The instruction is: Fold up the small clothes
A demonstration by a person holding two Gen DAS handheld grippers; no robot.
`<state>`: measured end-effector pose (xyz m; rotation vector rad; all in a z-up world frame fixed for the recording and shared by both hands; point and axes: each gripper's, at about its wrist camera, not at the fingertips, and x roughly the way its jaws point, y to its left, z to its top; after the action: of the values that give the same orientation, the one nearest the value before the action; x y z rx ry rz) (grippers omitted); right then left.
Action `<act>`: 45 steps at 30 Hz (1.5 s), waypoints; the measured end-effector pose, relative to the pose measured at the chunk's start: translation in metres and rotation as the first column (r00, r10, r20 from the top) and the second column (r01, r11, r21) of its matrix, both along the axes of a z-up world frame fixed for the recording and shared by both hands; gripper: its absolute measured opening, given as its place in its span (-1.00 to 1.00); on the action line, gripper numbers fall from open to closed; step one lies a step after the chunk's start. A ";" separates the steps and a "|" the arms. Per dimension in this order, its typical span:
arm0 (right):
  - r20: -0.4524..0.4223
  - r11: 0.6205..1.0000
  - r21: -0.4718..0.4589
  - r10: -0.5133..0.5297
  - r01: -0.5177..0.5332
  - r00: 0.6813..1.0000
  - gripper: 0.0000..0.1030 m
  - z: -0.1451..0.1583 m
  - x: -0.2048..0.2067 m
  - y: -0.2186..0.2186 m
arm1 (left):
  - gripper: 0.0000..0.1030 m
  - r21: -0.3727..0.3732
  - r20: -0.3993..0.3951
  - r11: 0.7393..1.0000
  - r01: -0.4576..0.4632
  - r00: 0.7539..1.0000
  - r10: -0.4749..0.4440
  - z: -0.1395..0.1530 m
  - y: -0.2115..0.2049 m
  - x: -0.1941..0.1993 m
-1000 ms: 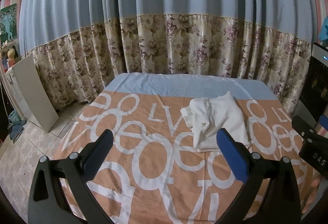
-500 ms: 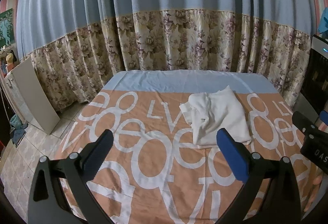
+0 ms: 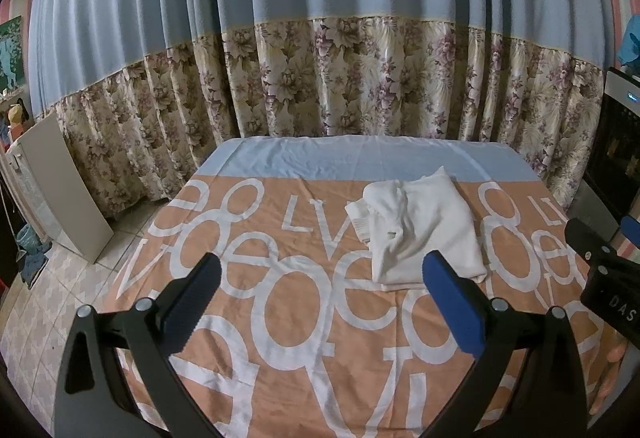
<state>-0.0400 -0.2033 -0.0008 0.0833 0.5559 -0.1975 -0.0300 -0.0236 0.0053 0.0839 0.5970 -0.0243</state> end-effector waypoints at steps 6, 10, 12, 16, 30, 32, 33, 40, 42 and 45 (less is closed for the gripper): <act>0.001 1.000 -0.003 -0.002 0.002 1.000 0.94 0.000 0.000 0.001 | 0.96 0.000 -0.003 1.000 0.008 1.000 -0.008 0.001 -0.001 0.001; 0.001 1.000 -0.003 -0.002 0.002 1.000 0.94 0.001 0.000 0.001 | 0.96 -0.002 -0.003 1.000 0.008 1.000 -0.008 0.001 0.000 0.001; 0.001 1.000 -0.002 -0.003 0.003 1.000 0.94 0.001 -0.001 0.002 | 0.96 -0.008 -0.006 1.000 0.014 1.000 -0.014 0.002 0.000 0.000; 0.000 1.000 -0.003 -0.003 0.003 1.000 0.94 0.000 -0.001 0.003 | 0.96 -0.005 -0.002 1.000 0.015 1.000 -0.015 0.003 -0.002 0.001; -0.001 1.000 -0.004 -0.001 0.001 1.000 0.94 -0.002 0.002 0.000 | 0.96 0.014 0.027 1.000 0.008 1.000 -0.008 0.013 -0.003 0.001; 0.000 1.000 -0.004 -0.002 0.002 1.000 0.94 -0.003 0.003 -0.001 | 0.96 0.012 0.027 1.000 0.007 1.000 -0.008 0.013 -0.001 0.001; 0.000 1.000 -0.004 -0.002 0.002 1.000 0.94 -0.003 0.003 -0.001 | 0.96 0.010 0.026 1.000 0.005 1.000 -0.005 0.013 -0.001 0.000; -0.007 1.000 -0.005 0.001 -0.001 1.000 0.94 -0.005 0.006 -0.005 | 0.96 -0.009 0.007 1.000 0.009 1.000 -0.008 0.010 0.001 0.002; -0.008 1.000 -0.008 0.000 0.000 1.000 0.94 -0.006 0.006 -0.006 | 0.96 -0.011 0.008 1.000 0.005 1.000 -0.005 0.010 0.001 0.002; -0.009 1.000 -0.005 0.000 0.000 1.000 0.94 -0.006 0.006 -0.005 | 0.96 -0.015 0.005 1.000 0.009 1.000 -0.008 0.010 0.001 0.003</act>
<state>-0.0337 -0.2086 -0.0068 0.0772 0.5646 -0.1997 -0.0272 -0.0227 0.0148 0.0718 0.5915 -0.0368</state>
